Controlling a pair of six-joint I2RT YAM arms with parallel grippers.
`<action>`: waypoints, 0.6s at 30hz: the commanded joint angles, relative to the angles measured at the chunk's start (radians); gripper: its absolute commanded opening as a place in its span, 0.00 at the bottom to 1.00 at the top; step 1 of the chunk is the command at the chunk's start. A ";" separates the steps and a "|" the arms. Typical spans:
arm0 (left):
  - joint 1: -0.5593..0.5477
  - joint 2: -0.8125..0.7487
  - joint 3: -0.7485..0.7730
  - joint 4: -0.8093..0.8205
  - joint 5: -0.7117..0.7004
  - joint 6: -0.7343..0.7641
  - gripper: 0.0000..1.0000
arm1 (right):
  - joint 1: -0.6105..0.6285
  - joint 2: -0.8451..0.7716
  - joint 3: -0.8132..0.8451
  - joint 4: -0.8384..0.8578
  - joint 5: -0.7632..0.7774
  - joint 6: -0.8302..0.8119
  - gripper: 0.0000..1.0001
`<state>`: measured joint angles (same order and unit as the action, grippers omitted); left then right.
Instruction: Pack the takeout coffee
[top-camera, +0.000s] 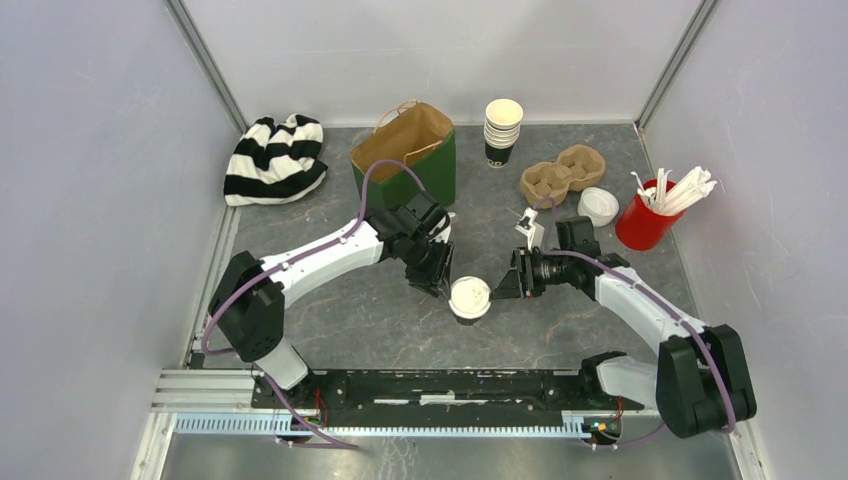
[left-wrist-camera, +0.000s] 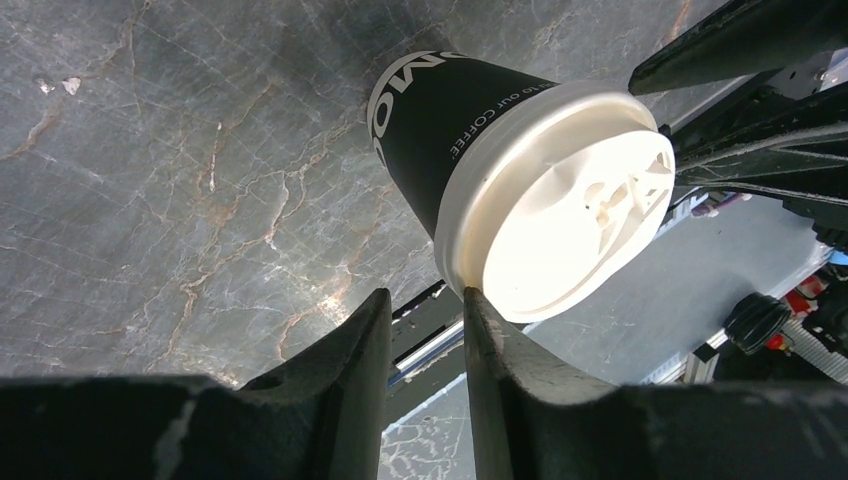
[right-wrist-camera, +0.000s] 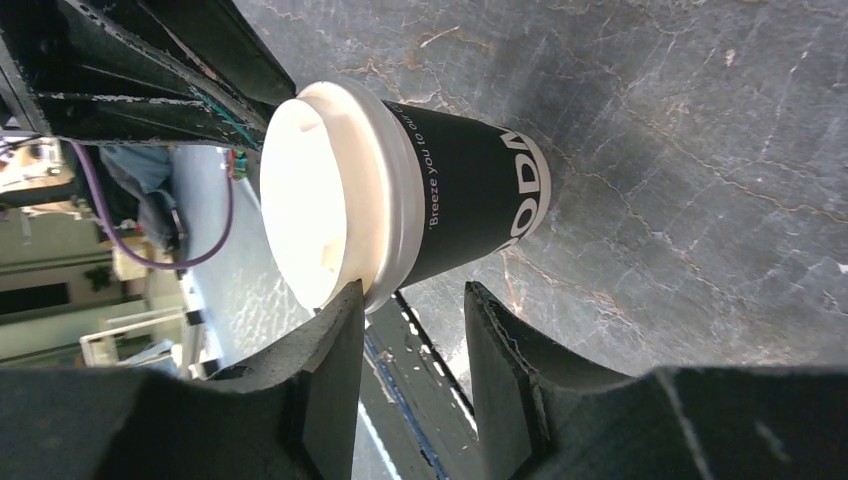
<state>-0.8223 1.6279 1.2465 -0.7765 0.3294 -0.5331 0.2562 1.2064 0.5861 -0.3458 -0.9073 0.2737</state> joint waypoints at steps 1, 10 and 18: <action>-0.078 0.042 -0.094 0.002 -0.112 0.002 0.39 | 0.028 -0.028 -0.122 -0.099 0.398 -0.123 0.45; -0.078 0.032 -0.054 -0.013 -0.165 0.019 0.38 | 0.028 -0.030 0.024 -0.049 0.251 -0.059 0.46; -0.078 0.019 0.124 -0.061 -0.178 0.036 0.49 | 0.028 -0.046 0.247 -0.220 0.235 -0.109 0.50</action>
<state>-0.8955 1.6382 1.2949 -0.8227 0.2352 -0.5297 0.2798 1.1679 0.7116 -0.4667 -0.7429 0.2260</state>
